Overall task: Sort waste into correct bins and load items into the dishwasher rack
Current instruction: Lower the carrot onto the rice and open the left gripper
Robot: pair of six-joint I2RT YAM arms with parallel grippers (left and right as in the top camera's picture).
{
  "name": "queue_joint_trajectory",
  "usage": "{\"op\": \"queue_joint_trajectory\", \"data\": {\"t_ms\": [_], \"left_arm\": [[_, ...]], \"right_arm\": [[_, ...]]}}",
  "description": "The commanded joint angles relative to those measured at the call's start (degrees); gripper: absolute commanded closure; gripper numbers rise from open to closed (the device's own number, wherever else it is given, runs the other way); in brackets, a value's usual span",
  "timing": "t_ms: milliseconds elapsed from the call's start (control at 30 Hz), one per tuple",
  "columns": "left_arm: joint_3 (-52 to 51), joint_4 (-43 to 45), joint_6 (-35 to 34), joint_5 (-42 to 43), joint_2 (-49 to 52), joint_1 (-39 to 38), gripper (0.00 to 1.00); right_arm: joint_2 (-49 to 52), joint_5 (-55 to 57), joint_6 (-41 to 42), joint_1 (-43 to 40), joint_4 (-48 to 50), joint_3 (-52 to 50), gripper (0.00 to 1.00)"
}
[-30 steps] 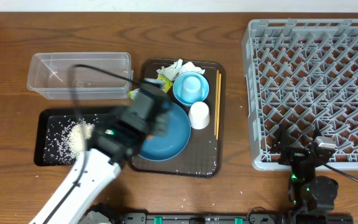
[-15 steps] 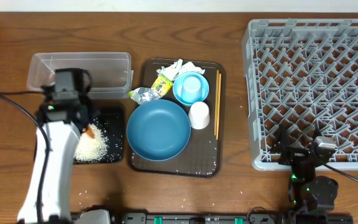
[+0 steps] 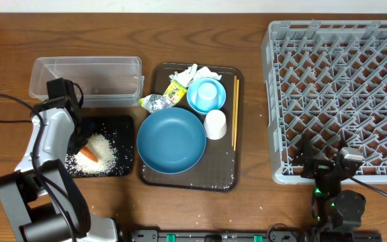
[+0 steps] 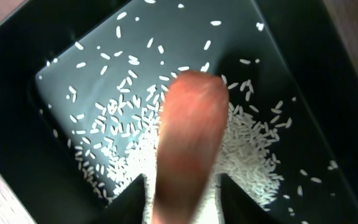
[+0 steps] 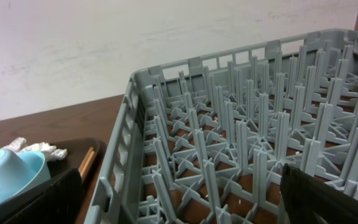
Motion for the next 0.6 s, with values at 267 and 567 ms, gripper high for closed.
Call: {"op": "queue_joint_trajectory", "data": {"t_ms": [267,567], "left_arm": [[0.1,-0.2,-0.8,4.7,-1.0,0.2,0.41],[0.2,-0.6,1.4,19.1,-12.5,0.2,0.35]], "right_arm": [[-0.4,-0.2,-0.4,-1.0,-0.2,-0.1,0.01],[-0.4,-0.2,-0.4,-1.0,-0.2,-0.1,0.01]]}}
